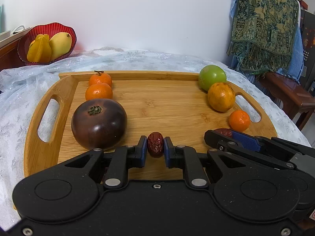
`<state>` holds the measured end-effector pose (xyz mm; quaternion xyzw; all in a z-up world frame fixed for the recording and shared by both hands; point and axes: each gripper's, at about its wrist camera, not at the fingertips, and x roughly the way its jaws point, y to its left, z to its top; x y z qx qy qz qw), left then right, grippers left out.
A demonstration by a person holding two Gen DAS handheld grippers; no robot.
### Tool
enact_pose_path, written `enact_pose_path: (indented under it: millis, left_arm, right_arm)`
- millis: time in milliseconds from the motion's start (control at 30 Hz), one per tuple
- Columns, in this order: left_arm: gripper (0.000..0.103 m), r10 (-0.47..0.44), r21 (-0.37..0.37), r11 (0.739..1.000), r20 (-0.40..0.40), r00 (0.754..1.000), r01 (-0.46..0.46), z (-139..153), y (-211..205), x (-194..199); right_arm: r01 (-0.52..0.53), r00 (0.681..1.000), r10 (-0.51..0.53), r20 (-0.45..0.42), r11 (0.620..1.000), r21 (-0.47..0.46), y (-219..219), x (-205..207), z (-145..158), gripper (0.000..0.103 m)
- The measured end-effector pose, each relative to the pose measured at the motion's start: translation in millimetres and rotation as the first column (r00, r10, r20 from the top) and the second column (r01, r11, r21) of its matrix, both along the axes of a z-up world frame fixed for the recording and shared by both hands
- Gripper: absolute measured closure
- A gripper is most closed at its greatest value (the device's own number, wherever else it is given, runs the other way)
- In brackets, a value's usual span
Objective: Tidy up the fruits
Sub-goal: 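Carry the red date over the tray with the left tool while the right tool carries its date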
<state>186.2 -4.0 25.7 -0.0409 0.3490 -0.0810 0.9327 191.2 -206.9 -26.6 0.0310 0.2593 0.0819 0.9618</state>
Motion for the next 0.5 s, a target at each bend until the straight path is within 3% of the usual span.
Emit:
enact_pose_path:
  millis: [500]
  left_arm:
    - [0.086,-0.014,0.011,1.000,0.011,1.000,0.014,-0.9,-0.2,-2.5]
  right_arm:
    - [0.009,1.000,-0.009,-0.003,1.000,-0.007,-5.5,-0.4,-0.5,0.066]
